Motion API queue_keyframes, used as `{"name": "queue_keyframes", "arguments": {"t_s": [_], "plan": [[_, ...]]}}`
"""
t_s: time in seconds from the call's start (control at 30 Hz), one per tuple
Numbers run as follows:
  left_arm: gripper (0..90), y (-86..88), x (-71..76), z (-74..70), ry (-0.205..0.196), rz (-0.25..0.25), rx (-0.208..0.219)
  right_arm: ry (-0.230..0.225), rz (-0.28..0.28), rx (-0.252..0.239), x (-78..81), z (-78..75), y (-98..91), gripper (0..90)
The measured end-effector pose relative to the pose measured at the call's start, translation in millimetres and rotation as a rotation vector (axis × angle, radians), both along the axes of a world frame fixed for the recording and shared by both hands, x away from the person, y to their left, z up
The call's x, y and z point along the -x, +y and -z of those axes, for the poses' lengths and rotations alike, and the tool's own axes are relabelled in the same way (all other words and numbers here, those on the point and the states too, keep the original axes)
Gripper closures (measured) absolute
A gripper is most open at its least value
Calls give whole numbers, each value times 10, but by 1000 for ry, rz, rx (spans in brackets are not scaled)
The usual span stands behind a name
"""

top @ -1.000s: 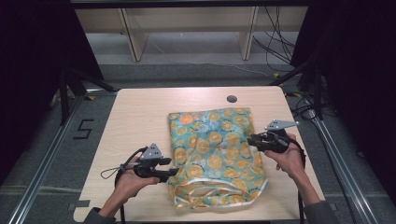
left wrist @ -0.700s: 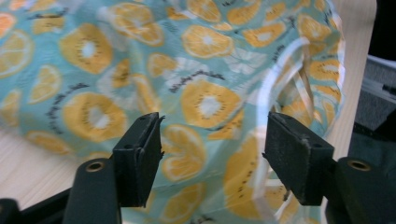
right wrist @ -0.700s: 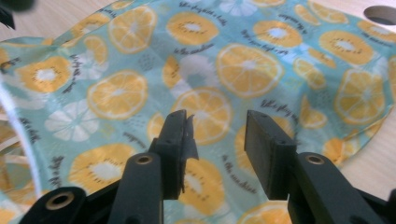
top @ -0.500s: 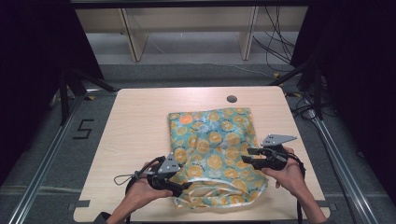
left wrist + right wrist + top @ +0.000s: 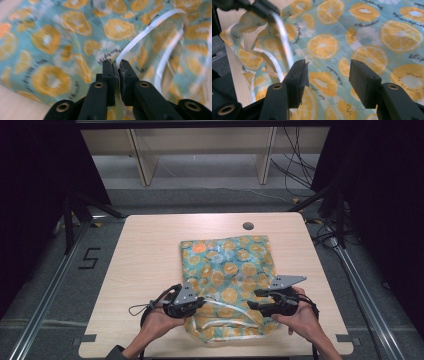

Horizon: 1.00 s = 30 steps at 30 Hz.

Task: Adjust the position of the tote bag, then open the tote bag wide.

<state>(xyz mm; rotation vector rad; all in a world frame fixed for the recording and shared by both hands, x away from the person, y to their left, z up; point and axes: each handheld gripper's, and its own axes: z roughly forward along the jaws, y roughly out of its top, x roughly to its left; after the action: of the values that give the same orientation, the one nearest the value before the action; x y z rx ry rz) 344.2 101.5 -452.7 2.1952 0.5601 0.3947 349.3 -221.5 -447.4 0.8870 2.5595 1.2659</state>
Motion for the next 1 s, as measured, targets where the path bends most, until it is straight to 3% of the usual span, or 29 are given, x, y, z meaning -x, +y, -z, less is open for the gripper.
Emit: {"name": "queue_keyframes", "arguments": {"t_s": [0.03, 0.1, 0.17, 0.2, 0.3, 0.33, 0.37, 0.43, 0.5, 0.53, 0.6, 0.67, 0.7, 0.73, 0.83, 0.9, 1.0], "plan": [[875, 2, -21, -44, -12, -5, 2, 17, -7, 6, 17, -18, 11, 483], [881, 21, -79, -136, -22, -9, 8, -32, -19, 1, 23, -25, 28, 483], [882, 52, -148, -229, -28, -27, 33, -13, -37, -9, 31, -46, 29, 483], [882, 66, -187, -265, -34, -37, 54, -29, -22, -7, 38, -62, 17, 483], [883, 113, -312, -373, -30, -68, 95, -35, -8, -30, 38, -80, 11, 483], [882, 130, -356, -405, -26, -75, 106, -8, -11, -29, 52, -97, 15, 483], [882, 147, -406, -425, -24, -77, 124, -24, -29, -33, 36, -104, 11, 483], [882, 176, -490, -467, -13, -105, 152, -31, -12, -31, 49, -136, -2, 477], [882, 192, -574, -483, -3, -112, 184, -48, -3, -45, 54, -141, 0, 476], [881, 192, -574, -483, -3, -112, 184, -37, -7, -43, 53, -147, -4, 475], [881, 207, -688, -502, -3, -126, 197, -64, -6, -39, 43, -147, -11, 465], [881, 212, -756, -509, 17, -139, 214, -59, -9, -31, 41, -156, -21, 462], [880, 215, -790, -512, 12, -143, 219, -24, 12, -39, 66, -158, -12, 463], [881, 213, -819, -508, 27, -147, 237, -49, 6, -28, 43, -158, -24, 465], [880, 220, -893, -518, 29, -159, 256, -58, 26, -17, 30, -147, -10, 484], [880, 227, -941, -512, 29, -159, 274, -72, 35, -12, -11, -136, -16, 527], [879, 244, -994, -487, 37, -179, 278, -90, 24, 15, -78, -121, -16, 669]]}}
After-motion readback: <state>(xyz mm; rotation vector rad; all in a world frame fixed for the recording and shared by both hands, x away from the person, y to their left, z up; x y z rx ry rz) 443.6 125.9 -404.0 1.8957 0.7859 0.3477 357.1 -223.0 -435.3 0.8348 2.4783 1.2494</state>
